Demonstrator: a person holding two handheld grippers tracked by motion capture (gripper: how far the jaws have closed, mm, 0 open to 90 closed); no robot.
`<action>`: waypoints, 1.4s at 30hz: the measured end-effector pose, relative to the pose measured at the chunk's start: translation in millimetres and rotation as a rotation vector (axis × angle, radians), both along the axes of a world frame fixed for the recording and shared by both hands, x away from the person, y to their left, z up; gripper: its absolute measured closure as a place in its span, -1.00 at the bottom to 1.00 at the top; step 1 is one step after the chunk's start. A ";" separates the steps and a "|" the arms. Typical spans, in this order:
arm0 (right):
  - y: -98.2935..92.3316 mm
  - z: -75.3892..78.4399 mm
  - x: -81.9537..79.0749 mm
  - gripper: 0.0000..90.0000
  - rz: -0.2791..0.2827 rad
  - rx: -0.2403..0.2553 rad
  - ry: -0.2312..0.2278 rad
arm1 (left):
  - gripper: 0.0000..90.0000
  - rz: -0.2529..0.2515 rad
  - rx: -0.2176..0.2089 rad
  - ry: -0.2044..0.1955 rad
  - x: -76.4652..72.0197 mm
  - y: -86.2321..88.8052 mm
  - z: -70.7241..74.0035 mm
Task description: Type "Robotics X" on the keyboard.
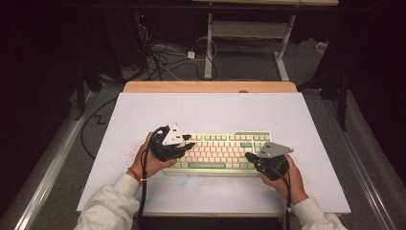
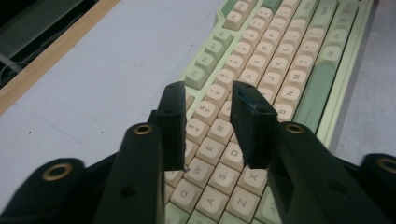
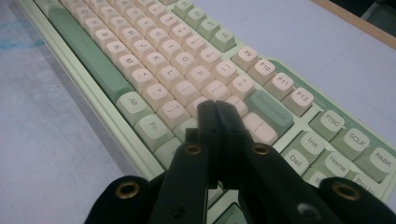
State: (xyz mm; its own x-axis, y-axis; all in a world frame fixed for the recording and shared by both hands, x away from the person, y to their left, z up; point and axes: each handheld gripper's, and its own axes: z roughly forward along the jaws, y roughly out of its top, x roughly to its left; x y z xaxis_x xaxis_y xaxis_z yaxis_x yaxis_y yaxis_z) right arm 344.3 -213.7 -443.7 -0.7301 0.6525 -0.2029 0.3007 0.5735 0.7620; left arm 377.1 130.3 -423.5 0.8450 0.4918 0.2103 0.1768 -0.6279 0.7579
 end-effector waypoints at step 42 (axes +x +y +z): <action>60.4 -1.4 39.7 1.00 0.058 -0.026 0.006 | -0.59 0.187 -0.013 -0.021 -58.5 71.8 -46.0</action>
State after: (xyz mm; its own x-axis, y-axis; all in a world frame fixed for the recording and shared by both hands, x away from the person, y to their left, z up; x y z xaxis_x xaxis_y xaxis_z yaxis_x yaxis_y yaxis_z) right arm 384.0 -153.3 -445.0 -0.7677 0.6038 -0.2145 0.2715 0.6097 0.7447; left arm 318.6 202.1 -469.5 0.7338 0.6430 0.2193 0.2739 -0.5754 0.7707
